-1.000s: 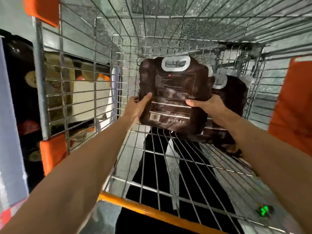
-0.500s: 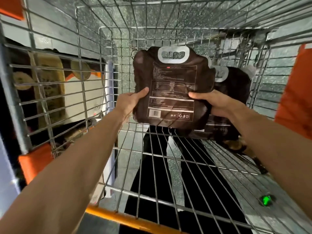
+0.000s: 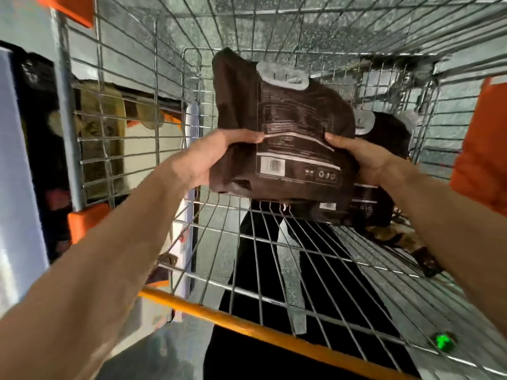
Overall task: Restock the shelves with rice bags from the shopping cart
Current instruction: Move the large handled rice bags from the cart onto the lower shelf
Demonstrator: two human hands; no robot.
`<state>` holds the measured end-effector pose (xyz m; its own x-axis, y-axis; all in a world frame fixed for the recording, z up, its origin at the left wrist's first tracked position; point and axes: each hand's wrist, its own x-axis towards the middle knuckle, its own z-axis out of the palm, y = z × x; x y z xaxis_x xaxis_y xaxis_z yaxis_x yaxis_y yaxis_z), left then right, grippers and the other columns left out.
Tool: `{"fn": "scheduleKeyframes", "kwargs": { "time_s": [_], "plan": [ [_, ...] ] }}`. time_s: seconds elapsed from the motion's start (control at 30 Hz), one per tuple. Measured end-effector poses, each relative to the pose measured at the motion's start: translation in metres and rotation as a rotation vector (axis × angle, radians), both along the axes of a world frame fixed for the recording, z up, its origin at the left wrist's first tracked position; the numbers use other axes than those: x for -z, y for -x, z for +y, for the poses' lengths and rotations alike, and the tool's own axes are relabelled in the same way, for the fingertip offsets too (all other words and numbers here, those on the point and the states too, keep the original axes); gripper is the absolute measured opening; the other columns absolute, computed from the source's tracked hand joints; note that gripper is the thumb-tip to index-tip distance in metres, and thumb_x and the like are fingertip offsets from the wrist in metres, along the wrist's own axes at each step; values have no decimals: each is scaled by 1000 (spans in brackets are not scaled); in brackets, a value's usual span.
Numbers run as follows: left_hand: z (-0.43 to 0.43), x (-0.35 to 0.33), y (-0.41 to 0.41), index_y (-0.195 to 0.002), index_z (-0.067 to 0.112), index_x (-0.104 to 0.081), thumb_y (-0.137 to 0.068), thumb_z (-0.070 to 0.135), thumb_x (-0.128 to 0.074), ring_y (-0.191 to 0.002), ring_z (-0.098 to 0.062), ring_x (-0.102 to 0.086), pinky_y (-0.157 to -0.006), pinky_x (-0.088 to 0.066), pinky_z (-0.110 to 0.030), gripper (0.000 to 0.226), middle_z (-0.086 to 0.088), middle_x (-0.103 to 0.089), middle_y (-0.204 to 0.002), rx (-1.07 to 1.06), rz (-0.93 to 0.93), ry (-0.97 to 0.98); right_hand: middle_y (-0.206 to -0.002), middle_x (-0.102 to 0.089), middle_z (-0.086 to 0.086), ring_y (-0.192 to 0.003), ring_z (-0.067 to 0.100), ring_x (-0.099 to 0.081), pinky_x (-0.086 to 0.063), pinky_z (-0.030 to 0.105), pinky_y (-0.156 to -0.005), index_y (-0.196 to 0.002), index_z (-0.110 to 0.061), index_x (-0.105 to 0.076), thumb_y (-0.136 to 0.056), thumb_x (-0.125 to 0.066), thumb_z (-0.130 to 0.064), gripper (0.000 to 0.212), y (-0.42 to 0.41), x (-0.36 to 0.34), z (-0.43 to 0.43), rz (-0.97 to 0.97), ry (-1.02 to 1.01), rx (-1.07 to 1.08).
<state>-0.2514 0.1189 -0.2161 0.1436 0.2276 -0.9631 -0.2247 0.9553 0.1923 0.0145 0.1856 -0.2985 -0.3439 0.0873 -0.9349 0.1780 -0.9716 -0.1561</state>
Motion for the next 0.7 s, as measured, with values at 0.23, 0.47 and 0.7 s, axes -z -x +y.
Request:
{"fn": "scheduleKeyframes", "kwargs": {
  "time_s": [0.23, 0.47, 0.7],
  "plan": [
    [-14, -46, -6, -107, 11, -71, -78, 7, -79, -88, -22, -75, -79, -61, -39, 31, -5, -77, -98, -102, 356, -278, -104, -75, 5, -91, 20, -72, -57, 37, -82, -103, -18, -73, -56, -75, -60, 63, 51, -14, -9, -53, -53, -13],
    [-16, -64, 0, -86, 22, -65, -79, 16, -82, -57, -2, -64, -49, -50, -13, 20, 8, -68, -73, 28, 675, -372, -113, -64, -13, -102, 5, -60, -49, 24, -79, -126, -24, -55, -88, -62, -54, 49, 82, -31, -14, -79, -349, -151],
    [-15, -32, -44, -124, 16, -56, -82, 21, -79, -94, -13, -68, -86, -48, -18, 48, 9, -70, -102, 395, 698, -483, -124, -56, 6, -112, 24, -59, -58, 41, -79, -124, -18, -57, -97, -57, -35, 32, 56, -27, -39, -101, -188, -51]
  ]
}}
